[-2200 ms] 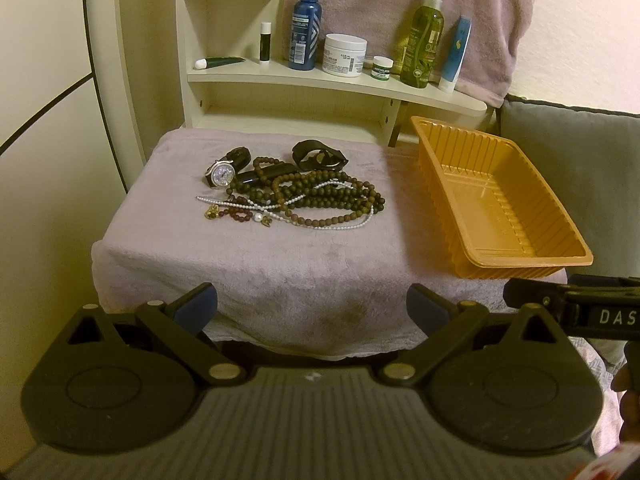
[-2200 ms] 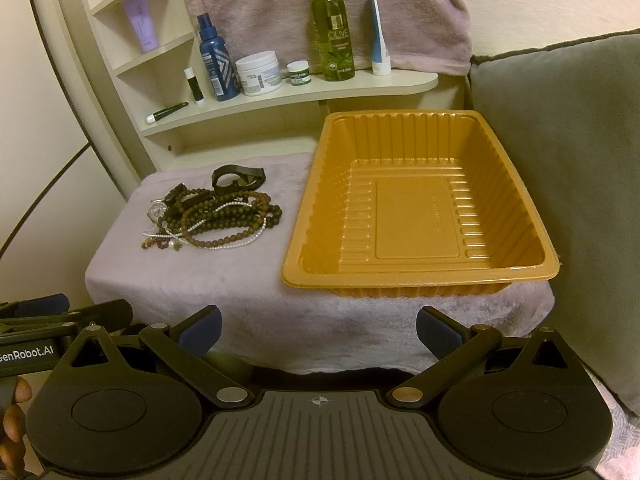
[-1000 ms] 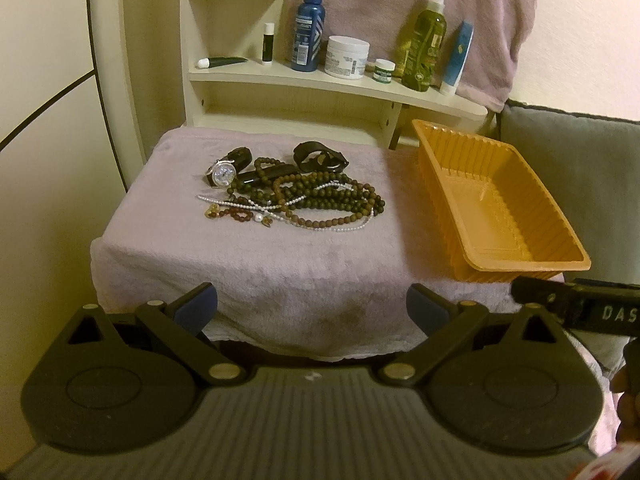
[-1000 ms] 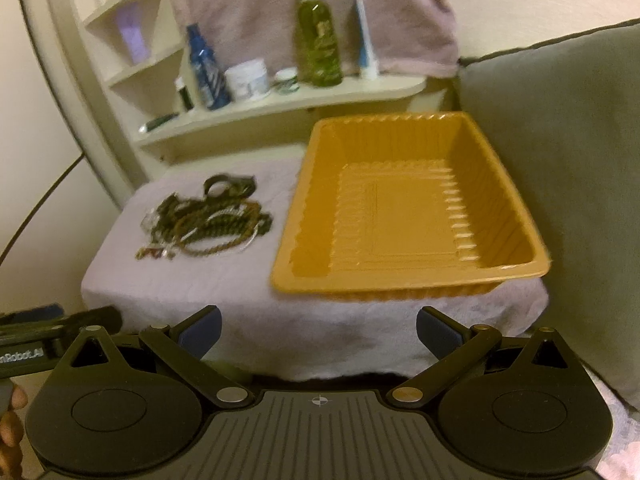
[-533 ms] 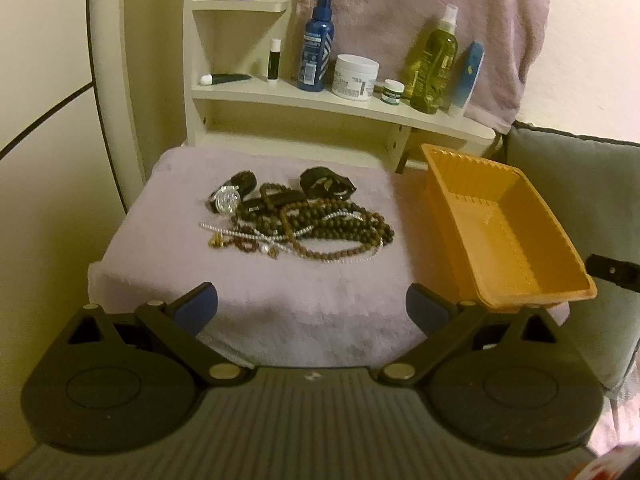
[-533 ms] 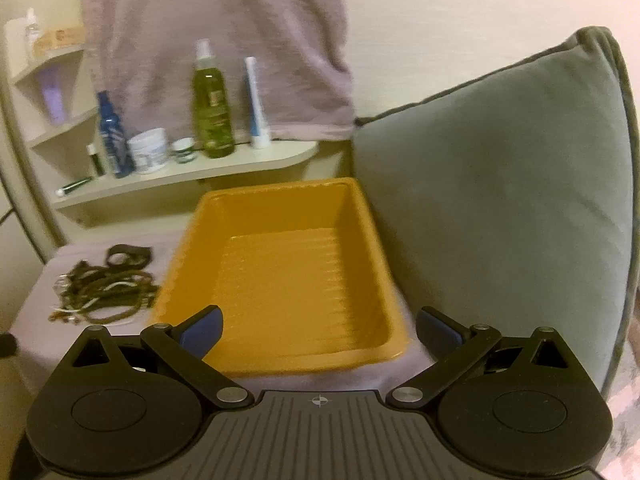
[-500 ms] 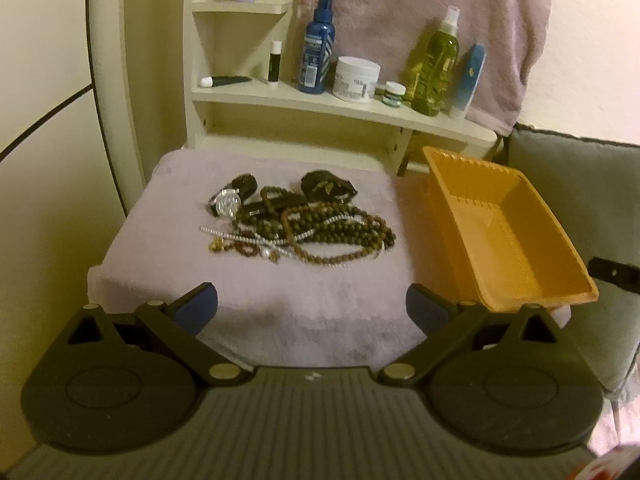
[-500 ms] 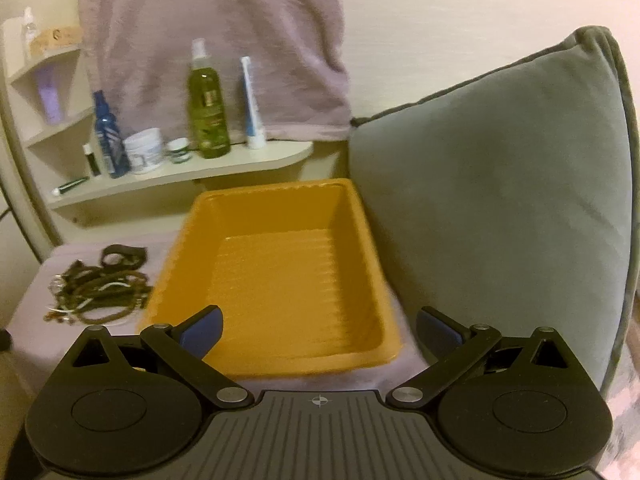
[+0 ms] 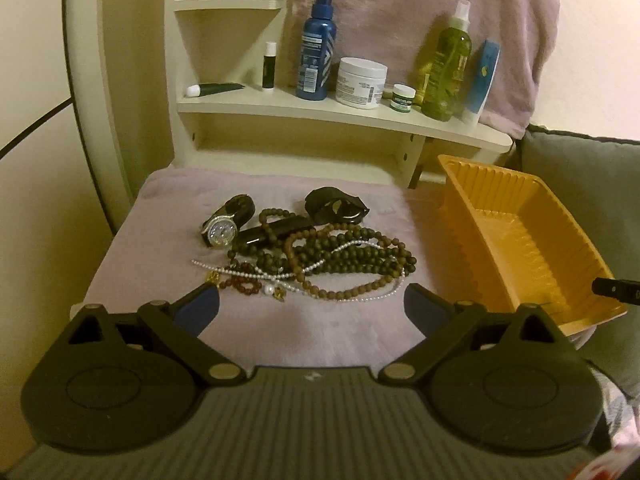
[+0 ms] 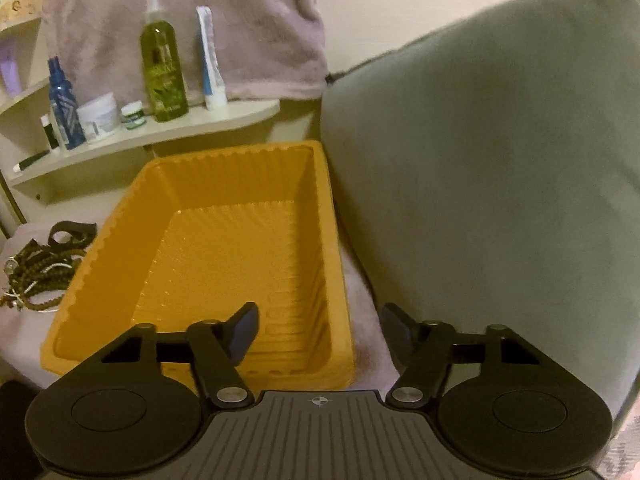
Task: Organize jewelry
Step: 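Move the right tool to the orange tray and close on its rim, then lower the left tool onto the brown bead strand and close on it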
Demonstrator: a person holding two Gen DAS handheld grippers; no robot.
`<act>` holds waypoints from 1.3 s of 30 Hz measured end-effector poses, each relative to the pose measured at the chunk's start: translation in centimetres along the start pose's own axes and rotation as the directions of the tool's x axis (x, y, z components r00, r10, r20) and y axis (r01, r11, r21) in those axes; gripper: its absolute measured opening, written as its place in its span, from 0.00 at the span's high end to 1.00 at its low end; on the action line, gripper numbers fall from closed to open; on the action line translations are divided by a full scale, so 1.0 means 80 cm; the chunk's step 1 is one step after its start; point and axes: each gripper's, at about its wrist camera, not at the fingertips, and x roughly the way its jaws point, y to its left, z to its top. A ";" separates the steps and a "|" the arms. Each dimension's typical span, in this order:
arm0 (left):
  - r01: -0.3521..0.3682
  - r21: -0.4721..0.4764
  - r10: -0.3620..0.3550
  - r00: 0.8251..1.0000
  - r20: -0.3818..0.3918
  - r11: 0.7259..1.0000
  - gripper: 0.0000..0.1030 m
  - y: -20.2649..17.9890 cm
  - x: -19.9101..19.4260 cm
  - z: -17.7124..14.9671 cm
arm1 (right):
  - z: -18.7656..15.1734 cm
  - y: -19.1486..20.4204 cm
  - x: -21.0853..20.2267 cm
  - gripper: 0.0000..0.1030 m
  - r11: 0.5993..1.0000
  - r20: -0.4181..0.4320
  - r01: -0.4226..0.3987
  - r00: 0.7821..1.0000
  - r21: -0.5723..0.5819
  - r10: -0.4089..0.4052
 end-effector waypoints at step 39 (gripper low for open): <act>-0.016 -0.007 0.015 1.000 -0.006 1.000 0.15 0.031 0.041 -0.016 | 0.003 -0.001 0.036 0.88 0.994 -0.060 -0.055 0.996 0.093 0.061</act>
